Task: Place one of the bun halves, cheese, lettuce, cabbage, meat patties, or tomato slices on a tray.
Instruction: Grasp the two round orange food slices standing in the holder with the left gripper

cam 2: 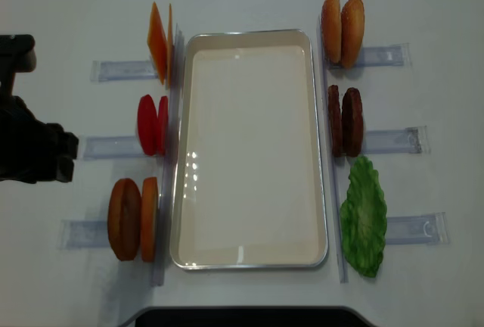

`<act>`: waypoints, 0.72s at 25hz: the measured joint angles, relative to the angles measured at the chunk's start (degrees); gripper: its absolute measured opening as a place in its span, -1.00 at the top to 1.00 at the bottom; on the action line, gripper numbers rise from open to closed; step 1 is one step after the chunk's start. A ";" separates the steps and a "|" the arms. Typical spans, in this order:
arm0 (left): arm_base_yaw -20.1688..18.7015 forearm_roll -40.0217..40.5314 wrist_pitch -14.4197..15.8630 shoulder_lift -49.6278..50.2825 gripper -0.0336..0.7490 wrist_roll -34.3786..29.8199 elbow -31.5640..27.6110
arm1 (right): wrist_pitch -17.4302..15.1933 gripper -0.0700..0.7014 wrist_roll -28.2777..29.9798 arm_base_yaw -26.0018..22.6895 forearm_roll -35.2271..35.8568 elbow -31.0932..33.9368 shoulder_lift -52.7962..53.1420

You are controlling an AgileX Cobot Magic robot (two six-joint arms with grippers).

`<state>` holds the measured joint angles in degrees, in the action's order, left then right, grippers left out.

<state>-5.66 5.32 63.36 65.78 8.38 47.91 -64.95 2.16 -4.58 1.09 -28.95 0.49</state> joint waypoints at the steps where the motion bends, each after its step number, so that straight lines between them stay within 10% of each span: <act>1: -0.06 -0.46 0.00 0.00 -0.17 0.00 0.00 | 0.00 0.07 0.00 0.00 0.00 0.00 0.00; 18: -29.58 0.49 -1.23 1.51 -0.17 23.07 0.06 | 0.00 0.07 0.00 0.00 0.00 0.00 0.00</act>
<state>-35.24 5.82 62.13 67.29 31.45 47.97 -64.95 2.16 -4.58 1.09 -28.95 0.49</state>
